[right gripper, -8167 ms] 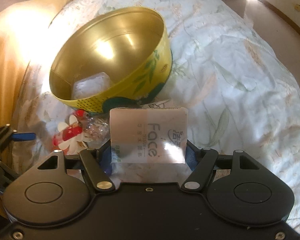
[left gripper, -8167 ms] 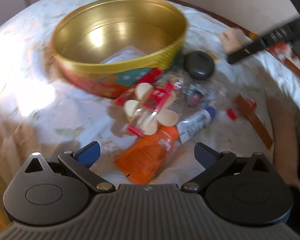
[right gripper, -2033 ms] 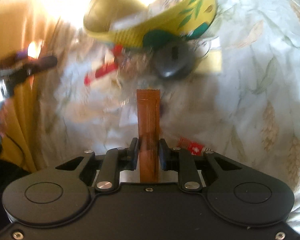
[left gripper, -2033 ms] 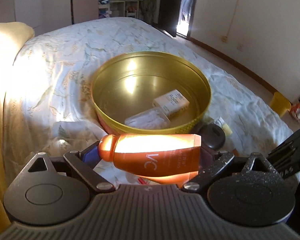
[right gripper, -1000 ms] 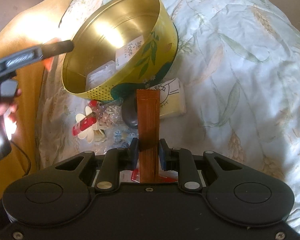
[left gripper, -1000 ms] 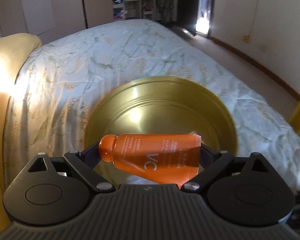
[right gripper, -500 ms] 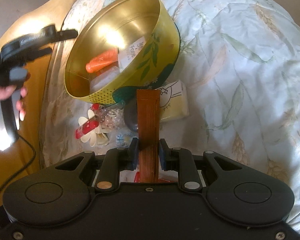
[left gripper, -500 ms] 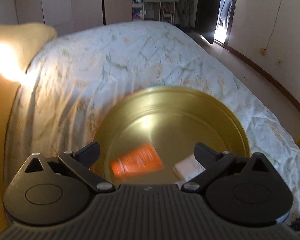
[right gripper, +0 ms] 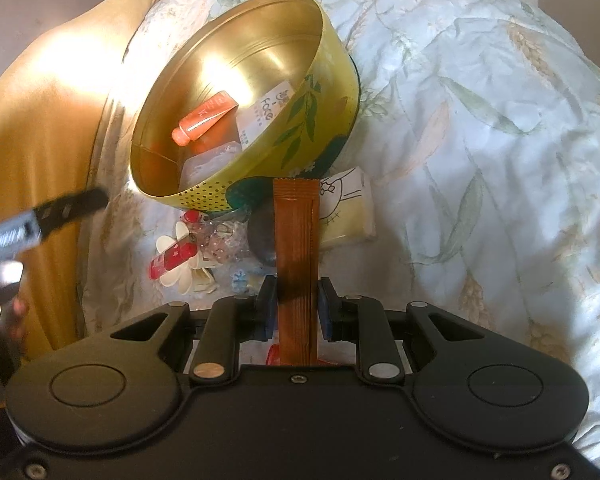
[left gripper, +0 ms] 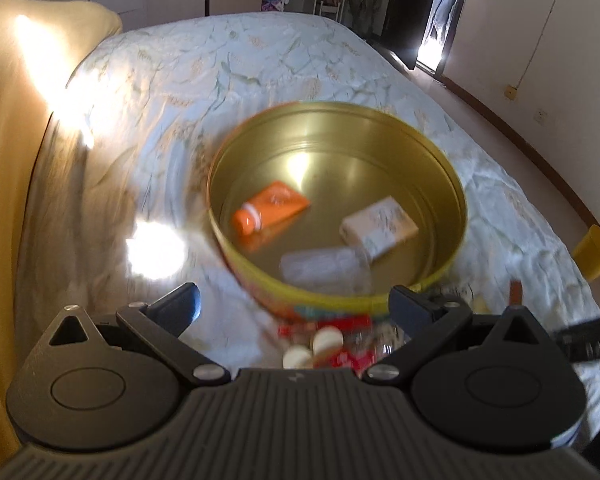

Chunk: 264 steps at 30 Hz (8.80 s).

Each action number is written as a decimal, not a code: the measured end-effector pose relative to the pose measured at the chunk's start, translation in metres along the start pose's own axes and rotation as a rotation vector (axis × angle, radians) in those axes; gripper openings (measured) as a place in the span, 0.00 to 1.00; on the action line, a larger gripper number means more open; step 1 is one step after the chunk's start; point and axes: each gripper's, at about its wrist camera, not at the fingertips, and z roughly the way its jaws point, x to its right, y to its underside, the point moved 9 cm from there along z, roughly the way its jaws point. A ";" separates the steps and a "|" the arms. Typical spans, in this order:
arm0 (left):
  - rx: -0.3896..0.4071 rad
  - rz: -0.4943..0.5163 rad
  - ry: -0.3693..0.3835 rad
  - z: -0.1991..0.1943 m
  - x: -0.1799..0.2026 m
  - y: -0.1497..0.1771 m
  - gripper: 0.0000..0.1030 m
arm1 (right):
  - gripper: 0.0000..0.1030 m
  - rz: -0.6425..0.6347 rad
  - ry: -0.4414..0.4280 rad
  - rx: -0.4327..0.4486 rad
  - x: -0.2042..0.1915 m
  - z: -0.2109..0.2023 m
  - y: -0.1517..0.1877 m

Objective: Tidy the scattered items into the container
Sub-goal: 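Grasp the red-and-white flower item with the left gripper while the right carries the strip, then drop the brown strip into the tin with the right gripper, then release the red vial over the tin with the left gripper while the right grasps a red tube, then grasp the white flower clip with the left gripper, then carry the red tube over the tin and open the right gripper while the left holds the flower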

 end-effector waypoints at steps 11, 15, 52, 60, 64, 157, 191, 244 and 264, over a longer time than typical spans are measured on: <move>-0.037 0.113 -0.013 -0.006 0.006 0.043 1.00 | 0.20 -0.016 0.035 0.088 -0.001 -0.014 -0.006; -0.102 0.181 -0.009 0.008 0.004 0.060 1.00 | 0.20 -0.003 0.021 0.121 -0.001 -0.024 -0.013; -0.191 0.276 0.244 0.057 0.008 0.072 0.26 | 0.20 -0.056 -0.030 0.174 -0.058 0.020 -0.108; -0.095 0.212 0.219 0.024 0.006 0.051 0.11 | 0.20 -0.011 -0.057 0.192 -0.051 0.022 -0.116; -0.056 0.210 0.220 0.008 0.011 0.047 0.11 | 0.20 0.031 -0.093 0.195 -0.051 0.023 -0.122; 0.159 0.117 0.215 -0.032 0.047 -0.037 0.11 | 0.09 -0.135 -0.063 -0.162 -0.035 0.017 0.036; -0.165 0.137 0.073 0.042 0.013 0.061 0.99 | 0.09 0.025 -0.141 -0.049 -0.013 -0.004 0.004; -0.075 -0.209 0.154 0.010 0.023 0.063 0.58 | 0.09 -0.164 0.049 0.034 -0.061 -0.034 -0.041; -0.091 -0.199 0.159 0.011 0.017 0.063 0.59 | 0.09 -0.340 0.150 0.067 -0.164 -0.006 -0.122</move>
